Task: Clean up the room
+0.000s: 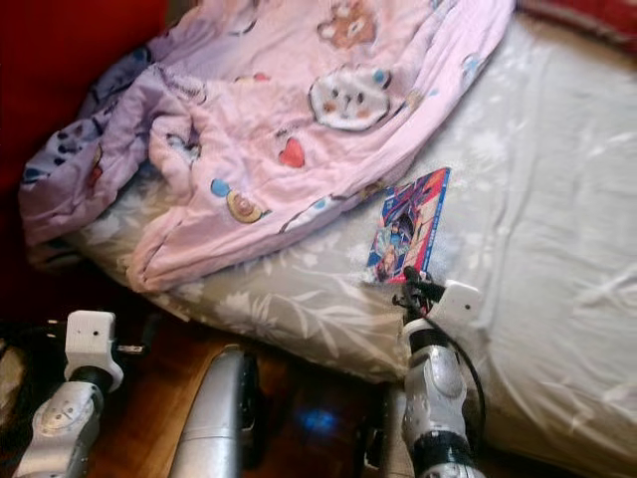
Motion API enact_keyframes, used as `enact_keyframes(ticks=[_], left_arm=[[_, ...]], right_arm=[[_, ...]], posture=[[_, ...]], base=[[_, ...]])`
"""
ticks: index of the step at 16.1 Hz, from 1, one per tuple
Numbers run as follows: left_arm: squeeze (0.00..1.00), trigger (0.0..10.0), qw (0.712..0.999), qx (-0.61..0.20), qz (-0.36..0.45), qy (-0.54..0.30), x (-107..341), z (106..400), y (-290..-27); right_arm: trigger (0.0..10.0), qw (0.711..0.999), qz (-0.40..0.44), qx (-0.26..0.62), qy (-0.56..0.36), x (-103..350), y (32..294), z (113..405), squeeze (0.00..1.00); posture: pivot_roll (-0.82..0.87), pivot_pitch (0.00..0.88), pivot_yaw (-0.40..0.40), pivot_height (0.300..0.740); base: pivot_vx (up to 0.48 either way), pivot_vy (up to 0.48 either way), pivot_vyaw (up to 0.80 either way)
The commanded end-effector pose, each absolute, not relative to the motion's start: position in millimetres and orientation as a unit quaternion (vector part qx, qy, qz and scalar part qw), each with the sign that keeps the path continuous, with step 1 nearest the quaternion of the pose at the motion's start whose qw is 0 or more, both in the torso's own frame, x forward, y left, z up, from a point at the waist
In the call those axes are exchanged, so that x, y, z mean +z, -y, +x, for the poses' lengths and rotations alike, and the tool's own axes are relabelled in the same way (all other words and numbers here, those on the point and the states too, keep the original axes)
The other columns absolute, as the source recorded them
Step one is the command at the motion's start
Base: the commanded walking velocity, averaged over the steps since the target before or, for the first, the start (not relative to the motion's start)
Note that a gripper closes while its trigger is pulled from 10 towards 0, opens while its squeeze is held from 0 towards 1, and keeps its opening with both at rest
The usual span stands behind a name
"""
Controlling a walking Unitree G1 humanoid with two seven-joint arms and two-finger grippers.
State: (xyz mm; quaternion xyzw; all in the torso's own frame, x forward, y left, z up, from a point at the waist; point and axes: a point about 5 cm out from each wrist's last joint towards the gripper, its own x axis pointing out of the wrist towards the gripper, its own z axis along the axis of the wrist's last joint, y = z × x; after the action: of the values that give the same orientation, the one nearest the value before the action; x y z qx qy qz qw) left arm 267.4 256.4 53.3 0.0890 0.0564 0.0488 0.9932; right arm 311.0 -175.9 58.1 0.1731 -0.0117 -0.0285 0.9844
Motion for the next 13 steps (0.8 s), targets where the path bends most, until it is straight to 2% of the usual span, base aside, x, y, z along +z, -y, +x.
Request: enact_keyframes(ticks=[1, 5, 13], left_arm=[[0.0, 10.0, 0.991, 0.064, 0.086, -0.074, 44.0, 262.1, -260.0], [0.0, 10.0, 0.992, 0.078, 0.071, -0.076, 36.4, 268.3, -251.9], [0.0, 10.0, 0.985, 0.098, 0.06, -0.129, 10.6, 258.9, -253.9]], right_arm=[[10.0, 0.988, 0.151, -0.029, 0.023, 61.7, 179.8, 309.2, 0.0], [10.0, 0.994, 0.103, -0.044, 0.017, 60.3, 198.5, 305.2, 0.0], [10.0, 0.995, 0.089, -0.05, -0.017, 51.7, 200.5, 307.9, 0.0]], posture=[[0.21, 0.169, -0.016, 0.611], [0.18, 0.118, -0.044, 0.611], [0.18, 0.075, -0.053, 0.697]], base=[[0.0, 0.0, 0.0], [0.0, 0.0, 0.0], [0.0, 0.0, 0.0]])
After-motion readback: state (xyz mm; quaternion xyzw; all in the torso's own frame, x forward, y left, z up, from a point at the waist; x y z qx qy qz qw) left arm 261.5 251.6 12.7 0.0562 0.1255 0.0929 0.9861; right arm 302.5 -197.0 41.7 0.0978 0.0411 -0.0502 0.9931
